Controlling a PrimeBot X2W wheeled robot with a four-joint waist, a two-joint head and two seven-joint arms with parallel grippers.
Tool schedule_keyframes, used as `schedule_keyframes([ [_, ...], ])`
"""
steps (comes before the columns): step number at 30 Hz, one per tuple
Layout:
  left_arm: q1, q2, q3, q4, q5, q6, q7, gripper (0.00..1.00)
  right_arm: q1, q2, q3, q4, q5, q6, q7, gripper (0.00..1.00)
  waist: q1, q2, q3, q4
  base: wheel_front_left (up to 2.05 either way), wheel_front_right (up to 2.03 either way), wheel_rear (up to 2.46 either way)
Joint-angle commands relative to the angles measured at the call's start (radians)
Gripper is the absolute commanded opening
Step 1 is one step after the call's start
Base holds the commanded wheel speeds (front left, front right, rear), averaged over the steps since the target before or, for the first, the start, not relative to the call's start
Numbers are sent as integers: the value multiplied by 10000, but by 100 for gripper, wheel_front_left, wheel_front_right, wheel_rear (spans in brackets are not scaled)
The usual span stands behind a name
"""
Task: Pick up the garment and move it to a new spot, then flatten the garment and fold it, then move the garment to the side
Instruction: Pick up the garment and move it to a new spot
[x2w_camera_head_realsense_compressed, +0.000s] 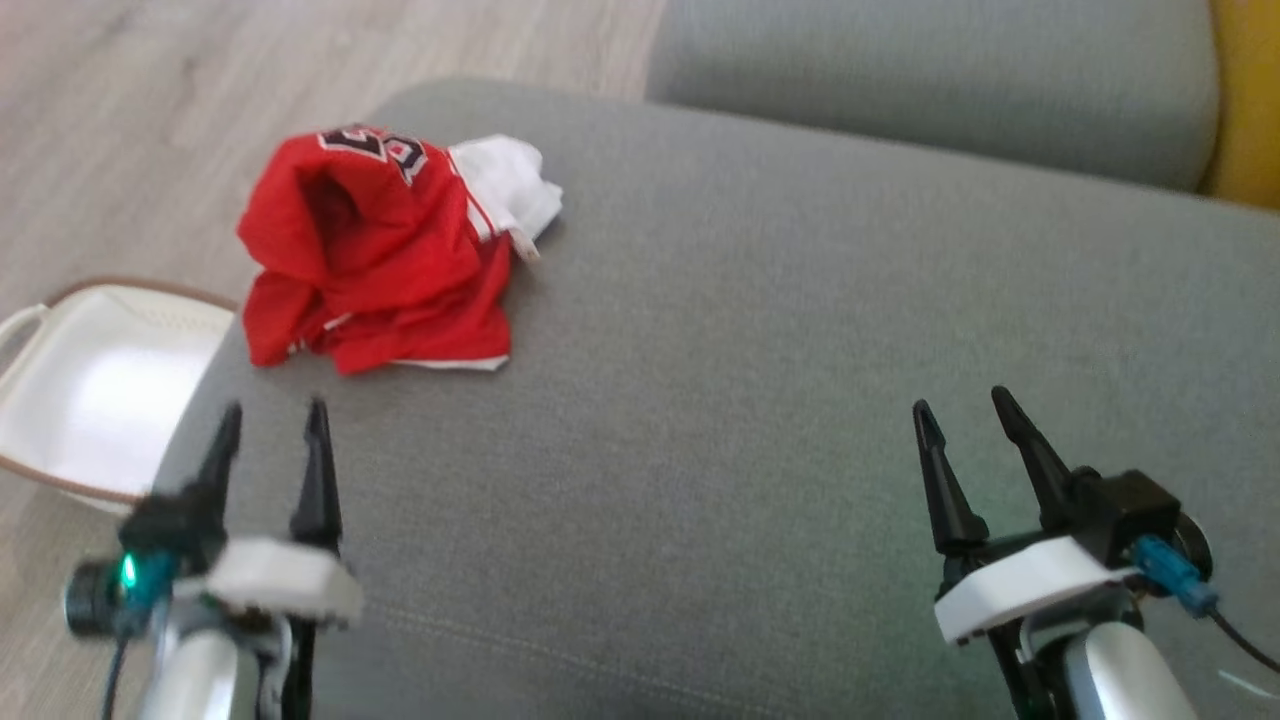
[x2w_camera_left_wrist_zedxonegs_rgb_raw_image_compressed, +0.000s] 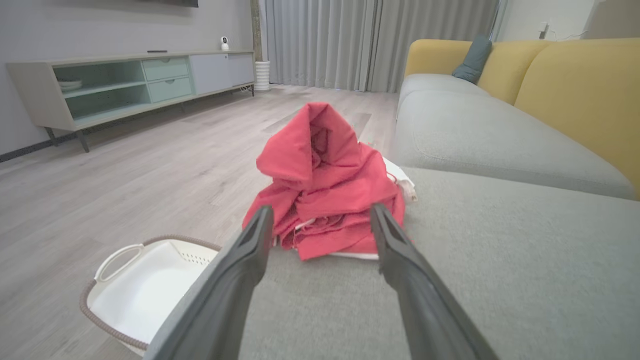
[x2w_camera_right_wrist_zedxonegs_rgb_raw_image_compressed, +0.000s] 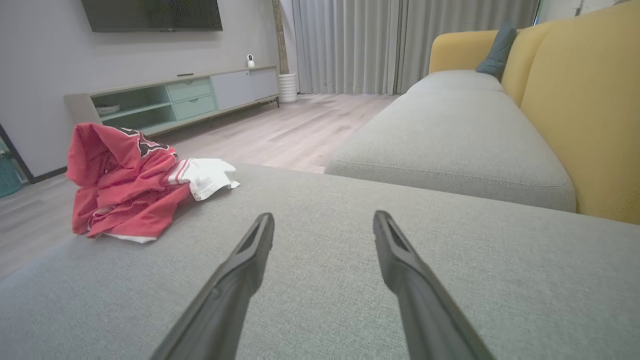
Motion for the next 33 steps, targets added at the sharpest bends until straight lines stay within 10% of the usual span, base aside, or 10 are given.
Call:
schedule_keyframes([
  [1, -1041, 184, 331, -288, -95, 17, -62, 100, -686, -45, 270, -464, -137, -7, 86, 100, 0, 0, 661, -214, 0, 0, 0],
  [27, -7408, 1783, 923, 6495, -858, -655, 661, 100, -2065, -809, 474, -1612, -414, -7, 855, 100, 0, 0, 3899, -818, 0, 0, 0],
  [28, -7523, 1805, 892, 6646, -816, -594, 628, 45, -2052, -793, 485, -1620, -427, -7, 862, 100, 0, 0, 3903, -810, 0, 0, 0],
  [30, -7697, 1845, 838, 6904, -744, -467, 570, 0, -2021, -778, 477, -1621, -416, -7, 876, 100, 0, 0, 3899, -783, 0, 0, 0],
  [33, -7858, 1914, 721, 7205, -626, -357, 487, 0, -1991, -782, 442, -1599, -375, -7, 883, 100, 0, 0, 3875, -741, 0, 0, 0],
])
